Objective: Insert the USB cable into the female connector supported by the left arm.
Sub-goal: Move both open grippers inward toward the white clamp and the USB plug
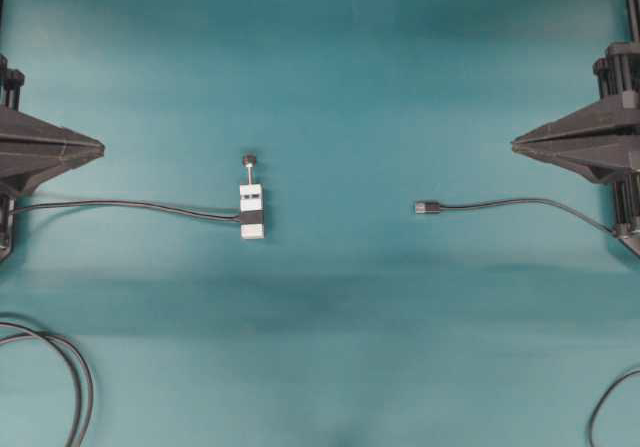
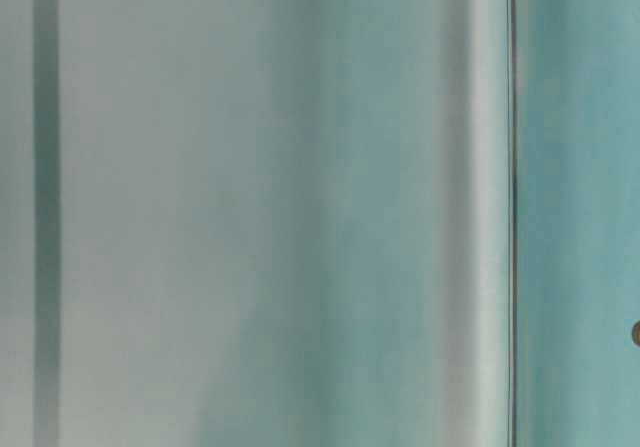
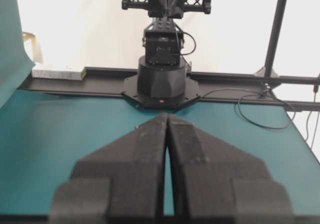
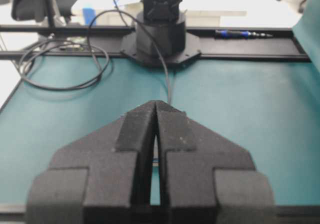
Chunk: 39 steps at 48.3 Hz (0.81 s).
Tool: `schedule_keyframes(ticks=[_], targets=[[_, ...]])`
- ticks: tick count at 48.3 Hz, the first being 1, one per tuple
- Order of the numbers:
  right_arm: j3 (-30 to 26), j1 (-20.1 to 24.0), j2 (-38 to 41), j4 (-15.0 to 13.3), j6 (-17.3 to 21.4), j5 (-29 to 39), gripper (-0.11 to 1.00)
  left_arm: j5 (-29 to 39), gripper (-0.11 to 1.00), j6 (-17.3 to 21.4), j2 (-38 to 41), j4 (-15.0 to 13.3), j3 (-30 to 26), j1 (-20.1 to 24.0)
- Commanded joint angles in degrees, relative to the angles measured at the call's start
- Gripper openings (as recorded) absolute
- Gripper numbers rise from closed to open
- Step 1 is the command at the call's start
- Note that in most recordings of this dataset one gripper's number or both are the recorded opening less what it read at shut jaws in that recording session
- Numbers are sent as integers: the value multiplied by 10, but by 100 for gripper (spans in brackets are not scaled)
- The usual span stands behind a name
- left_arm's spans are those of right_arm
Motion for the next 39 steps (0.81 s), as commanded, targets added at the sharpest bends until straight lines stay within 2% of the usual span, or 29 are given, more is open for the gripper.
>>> schedule_keyframes(ticks=[1, 6, 17, 28, 39], targets=[[-6, 4, 2, -4, 1, -4, 0, -3, 1, 33, 4, 15, 6, -10], [-2, 4, 2, -4, 2, -2, 0, 13, 0, 54, 4, 15, 4, -15], [-1, 4, 34, -4, 5, 54, 0, 79, -1, 55, 43, 14, 10, -16], [4, 4, 104, -4, 18, 66, 0, 34, -1, 54, 136, 14, 24, -17], [20, -4, 160, -4, 18, 65, 0, -10, -1, 52, 260, 3, 23, -14]])
